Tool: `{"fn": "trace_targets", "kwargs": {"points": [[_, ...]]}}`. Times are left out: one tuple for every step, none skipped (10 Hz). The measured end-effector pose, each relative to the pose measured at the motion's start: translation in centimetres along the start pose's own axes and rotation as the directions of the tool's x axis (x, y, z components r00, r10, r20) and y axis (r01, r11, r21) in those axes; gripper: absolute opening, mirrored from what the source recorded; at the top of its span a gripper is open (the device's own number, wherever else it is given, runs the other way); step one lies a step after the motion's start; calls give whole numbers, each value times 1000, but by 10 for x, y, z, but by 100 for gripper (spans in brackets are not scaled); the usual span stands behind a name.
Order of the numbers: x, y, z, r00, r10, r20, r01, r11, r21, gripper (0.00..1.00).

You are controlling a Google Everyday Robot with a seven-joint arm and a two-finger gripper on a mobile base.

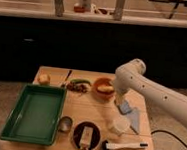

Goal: Place banana in table surface

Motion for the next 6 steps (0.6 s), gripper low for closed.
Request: {"fn": "trace_targets", "kwargs": {"points": [[3, -5, 1, 1000, 7, 4, -7, 1000, 9, 80], [4, -12, 2, 1000, 16, 13, -17, 1000, 21, 80], [5, -16, 4, 1000, 23, 21, -23, 999, 27, 80], [5, -25, 9, 998, 48, 46, -50, 998, 42, 80], [7, -28, 13, 996, 64, 57, -67, 997, 49, 80], [7, -30, 16, 995, 78, 69, -82, 995, 53, 80]]}}
